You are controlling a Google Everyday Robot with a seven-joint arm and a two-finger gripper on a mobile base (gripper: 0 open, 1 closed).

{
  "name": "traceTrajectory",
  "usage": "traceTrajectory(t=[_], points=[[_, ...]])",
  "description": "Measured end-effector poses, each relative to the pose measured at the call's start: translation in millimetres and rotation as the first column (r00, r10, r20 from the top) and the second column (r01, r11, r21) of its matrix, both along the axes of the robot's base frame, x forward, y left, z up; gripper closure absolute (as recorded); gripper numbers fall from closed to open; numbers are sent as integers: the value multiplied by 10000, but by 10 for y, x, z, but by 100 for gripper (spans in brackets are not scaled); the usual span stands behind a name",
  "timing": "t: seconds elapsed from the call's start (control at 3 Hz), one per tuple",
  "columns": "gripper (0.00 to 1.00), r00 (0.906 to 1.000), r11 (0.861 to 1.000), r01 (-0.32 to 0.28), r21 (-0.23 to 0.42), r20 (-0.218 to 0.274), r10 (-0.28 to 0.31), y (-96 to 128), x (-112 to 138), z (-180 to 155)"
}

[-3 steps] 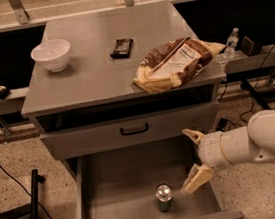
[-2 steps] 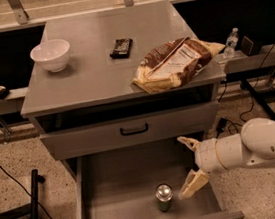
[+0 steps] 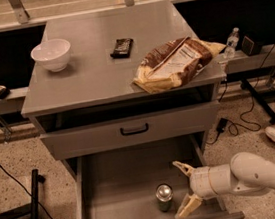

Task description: Pick green can from middle drawer and place on counter

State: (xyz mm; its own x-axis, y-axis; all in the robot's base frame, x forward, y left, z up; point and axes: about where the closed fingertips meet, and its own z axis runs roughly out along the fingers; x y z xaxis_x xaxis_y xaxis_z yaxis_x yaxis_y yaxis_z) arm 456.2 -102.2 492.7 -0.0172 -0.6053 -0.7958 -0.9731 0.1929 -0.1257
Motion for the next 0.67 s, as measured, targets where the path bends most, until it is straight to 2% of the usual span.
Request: traceTrajectory(t=[0.33, 0.67], points=[[0, 9999, 9998, -61, 195, 150, 58, 129, 25, -171], [19, 9999, 9998, -47, 172, -94, 48, 274, 92, -443]])
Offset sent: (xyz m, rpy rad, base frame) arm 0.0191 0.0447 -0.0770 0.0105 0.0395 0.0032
